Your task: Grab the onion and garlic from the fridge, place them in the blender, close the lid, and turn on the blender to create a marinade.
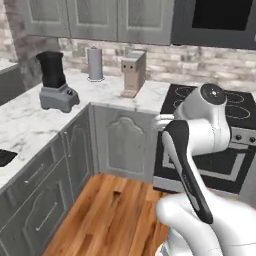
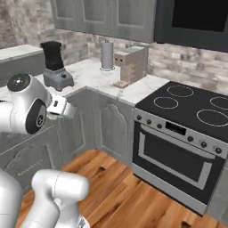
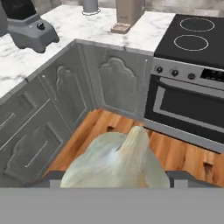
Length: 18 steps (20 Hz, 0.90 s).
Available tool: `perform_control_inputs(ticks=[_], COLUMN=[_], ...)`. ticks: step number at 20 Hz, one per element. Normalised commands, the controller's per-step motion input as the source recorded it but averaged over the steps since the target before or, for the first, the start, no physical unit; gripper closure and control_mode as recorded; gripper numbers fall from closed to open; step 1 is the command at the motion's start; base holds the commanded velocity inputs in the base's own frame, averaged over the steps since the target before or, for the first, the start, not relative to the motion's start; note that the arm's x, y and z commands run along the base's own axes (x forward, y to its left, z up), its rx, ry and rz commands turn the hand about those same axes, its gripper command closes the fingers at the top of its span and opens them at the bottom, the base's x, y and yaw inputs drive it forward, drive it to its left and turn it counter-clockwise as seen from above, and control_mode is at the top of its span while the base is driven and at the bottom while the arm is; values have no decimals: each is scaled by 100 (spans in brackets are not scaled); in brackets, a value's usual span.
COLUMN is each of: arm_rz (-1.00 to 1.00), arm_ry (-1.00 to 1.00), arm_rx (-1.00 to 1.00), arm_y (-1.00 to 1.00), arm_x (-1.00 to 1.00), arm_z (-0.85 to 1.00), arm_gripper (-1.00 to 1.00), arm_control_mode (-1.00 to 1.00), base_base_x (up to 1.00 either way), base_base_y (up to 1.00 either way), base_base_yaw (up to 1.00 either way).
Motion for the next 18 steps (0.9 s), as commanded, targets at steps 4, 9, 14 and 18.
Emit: perform_control_inputs(ticks=[4,9,14,18], arm_rz=[0,0,0,0], arm_ry=[0,0,0,0], arm_rx=[0,0,0,0], arm_y=[0,0,0,0], arm_x=[0,0,0,0], arm_z=[0,0,0,0], arm_gripper=[100,100,100,100], arm_control_mode=[100,100,100,100], base_base_x=[33,25,73,95], base_base_y=[-25,-57,-93,-72], base_base_yaw=[86,78,47,26])
